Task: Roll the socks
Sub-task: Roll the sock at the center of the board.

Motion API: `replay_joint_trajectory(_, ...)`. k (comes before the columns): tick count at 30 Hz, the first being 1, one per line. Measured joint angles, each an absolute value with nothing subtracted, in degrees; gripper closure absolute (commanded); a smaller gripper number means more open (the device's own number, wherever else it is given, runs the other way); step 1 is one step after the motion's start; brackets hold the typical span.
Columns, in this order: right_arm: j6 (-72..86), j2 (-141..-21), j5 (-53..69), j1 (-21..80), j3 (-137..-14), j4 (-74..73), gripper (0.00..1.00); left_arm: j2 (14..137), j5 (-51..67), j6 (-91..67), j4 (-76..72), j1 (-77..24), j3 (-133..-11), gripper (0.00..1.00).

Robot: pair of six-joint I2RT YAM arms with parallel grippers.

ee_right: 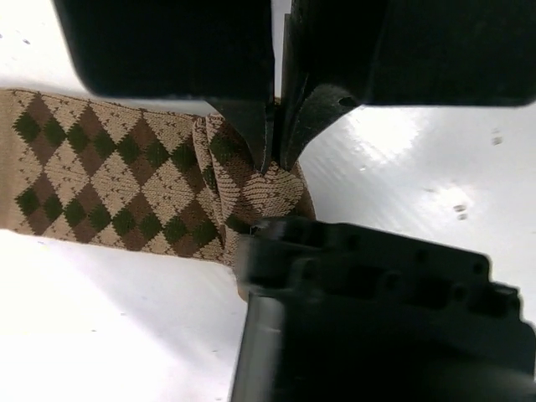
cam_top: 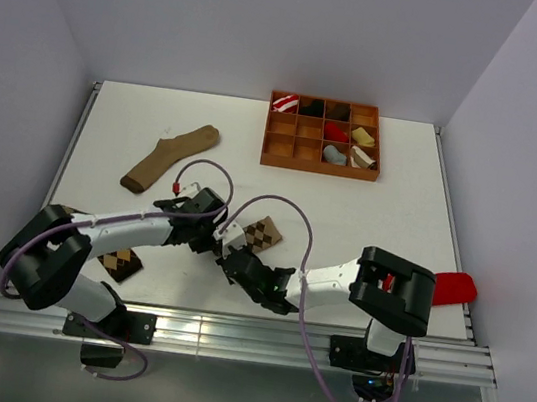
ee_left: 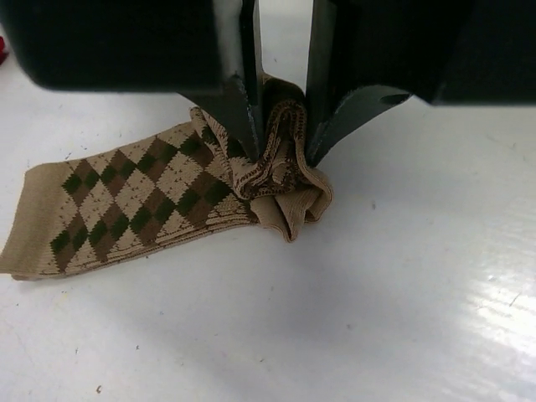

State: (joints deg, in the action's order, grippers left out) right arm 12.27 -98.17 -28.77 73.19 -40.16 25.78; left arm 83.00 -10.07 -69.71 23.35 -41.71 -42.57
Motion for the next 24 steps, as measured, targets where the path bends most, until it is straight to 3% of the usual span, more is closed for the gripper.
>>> replay_joint_trajectory(5, 14.4, -95.9, -22.3, 70.5, -39.5, 24.3, 1.00, 79.0, -10.2, -72.6, 21.9, -41.6, -39.5, 0.43)
replay_joint_trajectory(6, 15.1, -95.2, -20.6, 69.5, -39.0, 24.2, 1.00, 78.5, -10.3, -73.0, 22.0, -41.6, -39.4, 0.33)
replay_joint_trajectory(8, 16.3, -93.9, -17.8, 67.4, -38.1, 23.8, 1.00, 77.5, -10.5, -73.7, 21.7, -41.6, -39.4, 0.27)
replay_joint_trajectory(17, 25.1, -89.9, 3.0, 53.3, -35.3, 22.2, 1.00, 63.4, -14.8, -77.7, 12.8, -41.7, -32.7, 0.25)
replay_joint_trajectory(24, 36.7, -89.9, 17.6, 43.5, -28.7, 31.1, 1.00, 56.8, -17.4, -77.6, 4.9, -43.6, -25.2, 0.25)
